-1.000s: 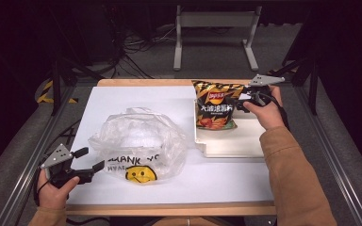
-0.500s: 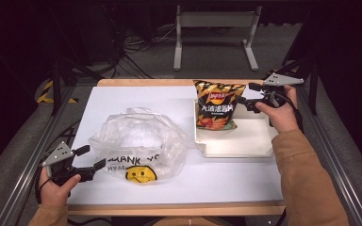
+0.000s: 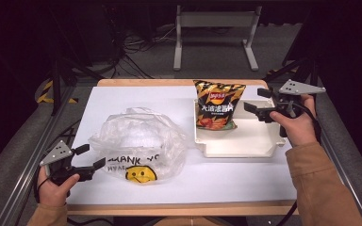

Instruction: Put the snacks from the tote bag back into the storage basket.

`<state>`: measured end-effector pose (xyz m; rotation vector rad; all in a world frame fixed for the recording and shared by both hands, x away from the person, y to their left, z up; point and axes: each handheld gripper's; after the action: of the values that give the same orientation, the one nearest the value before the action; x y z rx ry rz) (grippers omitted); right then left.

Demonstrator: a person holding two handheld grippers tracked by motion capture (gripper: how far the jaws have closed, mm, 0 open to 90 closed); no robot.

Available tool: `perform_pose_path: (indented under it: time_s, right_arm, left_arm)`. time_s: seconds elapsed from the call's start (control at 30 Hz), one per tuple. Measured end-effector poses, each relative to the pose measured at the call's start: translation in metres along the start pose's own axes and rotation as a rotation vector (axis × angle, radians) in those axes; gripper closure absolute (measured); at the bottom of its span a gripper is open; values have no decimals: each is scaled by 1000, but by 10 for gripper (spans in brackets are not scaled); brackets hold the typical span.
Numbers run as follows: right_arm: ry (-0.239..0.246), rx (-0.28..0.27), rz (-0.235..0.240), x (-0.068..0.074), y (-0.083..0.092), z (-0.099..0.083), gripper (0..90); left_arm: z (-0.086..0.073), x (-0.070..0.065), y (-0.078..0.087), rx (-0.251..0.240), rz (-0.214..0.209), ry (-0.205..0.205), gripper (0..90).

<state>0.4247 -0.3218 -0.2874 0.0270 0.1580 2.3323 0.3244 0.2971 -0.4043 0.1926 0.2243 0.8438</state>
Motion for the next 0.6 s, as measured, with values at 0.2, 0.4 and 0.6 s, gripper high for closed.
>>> perform_pose_path:
  time_s: [0.2,0.4,0.6]
  right_arm:
    - [-16,-15,48,15,19,1,178]
    - [4,-50,87,28,41,-6,162]
    - [3,-64,97,35,57,-22,161]
  left_arm:
    - [4,0,7,-5,-9,0,141]
    - [4,1,9,-22,-26,7,140]
    - [4,-1,13,-28,-33,9,140]
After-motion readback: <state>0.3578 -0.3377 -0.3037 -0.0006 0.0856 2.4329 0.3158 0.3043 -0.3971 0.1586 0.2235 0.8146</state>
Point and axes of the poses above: each handheld gripper's, and its own axes: y roughly backward along the jaws, z roughly out of its top, x roughly to its left, and after that the axes turned 12 degrees about -x, right-handed
